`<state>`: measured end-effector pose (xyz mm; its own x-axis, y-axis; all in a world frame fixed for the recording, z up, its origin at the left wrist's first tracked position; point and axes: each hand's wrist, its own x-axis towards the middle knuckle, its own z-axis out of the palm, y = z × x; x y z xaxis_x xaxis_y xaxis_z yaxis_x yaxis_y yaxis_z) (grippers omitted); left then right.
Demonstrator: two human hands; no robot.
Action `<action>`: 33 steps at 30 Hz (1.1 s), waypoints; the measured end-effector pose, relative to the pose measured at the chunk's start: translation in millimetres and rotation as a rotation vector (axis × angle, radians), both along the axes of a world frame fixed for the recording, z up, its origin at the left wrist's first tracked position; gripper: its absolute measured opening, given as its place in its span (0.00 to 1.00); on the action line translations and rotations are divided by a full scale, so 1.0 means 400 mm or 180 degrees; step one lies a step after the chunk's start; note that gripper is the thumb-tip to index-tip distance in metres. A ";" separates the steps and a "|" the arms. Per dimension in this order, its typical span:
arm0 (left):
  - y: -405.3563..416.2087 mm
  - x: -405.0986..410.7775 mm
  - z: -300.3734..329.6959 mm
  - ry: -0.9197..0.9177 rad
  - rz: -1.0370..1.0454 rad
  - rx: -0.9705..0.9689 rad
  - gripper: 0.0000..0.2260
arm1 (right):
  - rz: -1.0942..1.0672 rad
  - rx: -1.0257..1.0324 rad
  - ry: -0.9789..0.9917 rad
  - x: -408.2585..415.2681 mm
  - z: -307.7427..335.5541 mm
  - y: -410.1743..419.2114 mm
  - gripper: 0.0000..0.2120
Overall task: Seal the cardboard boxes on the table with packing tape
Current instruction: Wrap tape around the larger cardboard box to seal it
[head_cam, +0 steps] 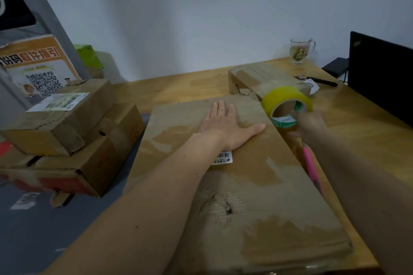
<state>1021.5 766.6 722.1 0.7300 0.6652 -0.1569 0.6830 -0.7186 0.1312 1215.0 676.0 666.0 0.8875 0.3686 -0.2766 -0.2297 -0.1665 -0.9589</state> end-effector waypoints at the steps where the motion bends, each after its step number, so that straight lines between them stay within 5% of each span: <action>1: 0.003 -0.003 0.001 -0.0024 -0.0041 -0.0031 0.47 | -0.0019 0.0053 0.0032 -0.002 -0.006 0.001 0.21; 4: 0.023 -0.021 0.012 -0.0006 0.0048 -0.0120 0.43 | -0.0071 0.0118 0.0143 -0.005 -0.004 0.003 0.22; 10: 0.135 -0.175 0.029 0.0158 0.1660 0.0024 0.44 | 0.0156 0.0605 0.0466 -0.057 -0.014 0.004 0.26; 14: 0.189 -0.263 0.015 -0.0055 0.1785 -0.0007 0.43 | 0.0670 0.1357 0.0653 -0.111 0.024 0.028 0.31; 17: 0.229 -0.298 0.009 -0.0301 0.1726 -0.0121 0.41 | 0.0931 0.1360 0.0218 -0.121 0.106 0.032 0.35; 21: 0.224 -0.277 0.015 -0.0649 0.1329 -0.0414 0.36 | 0.1812 0.0948 -0.0487 -0.210 0.219 0.067 0.23; 26: 0.176 -0.271 -0.009 -0.0259 0.1241 0.0033 0.38 | 0.0994 0.0995 -0.0215 -0.200 0.256 0.074 0.13; 33: 0.156 -0.221 0.003 0.0127 0.1337 0.0307 0.45 | 0.0287 0.0819 0.0019 -0.081 0.154 -0.004 0.25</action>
<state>932.9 829.1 723.1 0.3873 0.9163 -0.1021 0.9219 -0.3847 0.0446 1182.4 674.4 727.6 0.8465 0.5049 -0.1688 -0.2309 0.0626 -0.9710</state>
